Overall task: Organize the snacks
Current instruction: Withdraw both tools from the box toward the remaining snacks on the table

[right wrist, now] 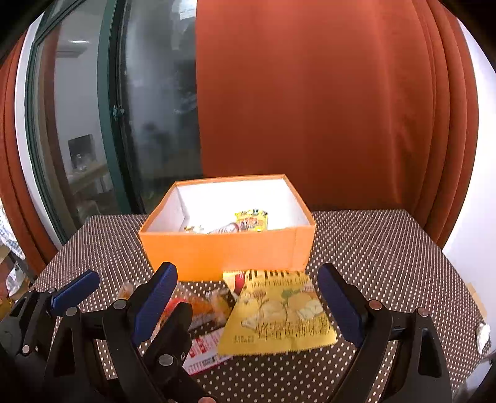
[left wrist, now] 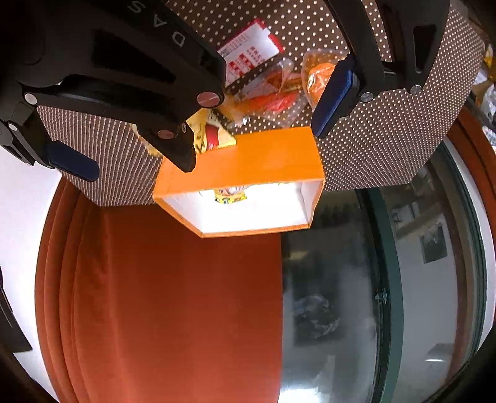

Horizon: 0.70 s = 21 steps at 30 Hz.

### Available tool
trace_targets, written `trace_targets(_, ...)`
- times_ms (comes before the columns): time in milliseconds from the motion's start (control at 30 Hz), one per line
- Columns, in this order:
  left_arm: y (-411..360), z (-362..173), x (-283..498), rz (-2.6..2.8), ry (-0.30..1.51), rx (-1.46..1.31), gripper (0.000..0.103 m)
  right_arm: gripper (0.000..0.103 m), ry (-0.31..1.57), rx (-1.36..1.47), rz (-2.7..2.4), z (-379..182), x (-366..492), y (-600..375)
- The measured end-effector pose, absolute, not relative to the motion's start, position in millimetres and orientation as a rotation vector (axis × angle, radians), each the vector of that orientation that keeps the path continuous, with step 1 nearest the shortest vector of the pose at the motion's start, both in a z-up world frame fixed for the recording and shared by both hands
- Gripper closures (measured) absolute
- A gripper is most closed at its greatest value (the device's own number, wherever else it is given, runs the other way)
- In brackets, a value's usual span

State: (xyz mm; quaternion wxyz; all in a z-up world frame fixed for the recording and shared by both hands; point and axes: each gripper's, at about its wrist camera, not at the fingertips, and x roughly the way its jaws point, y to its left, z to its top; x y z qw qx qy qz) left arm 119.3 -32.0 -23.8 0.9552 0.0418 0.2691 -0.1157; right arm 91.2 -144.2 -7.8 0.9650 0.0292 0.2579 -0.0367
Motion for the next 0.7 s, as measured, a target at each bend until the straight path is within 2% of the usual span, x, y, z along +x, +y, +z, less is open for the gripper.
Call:
trace_targets(400, -13.0, -77.8, 108.8, -0.231, 0.630, 0.099, 0.014, 0.009, 0.587, 0.109, -0.103, -60.5, 74.5, -129.0)
trace_targets(700, 30.0, -111.7, 118.8, -0.168, 0.716, 0.088, 0.015, 0.009, 0.622, 0.094, -0.055, -88.0, 76.3, -96.9)
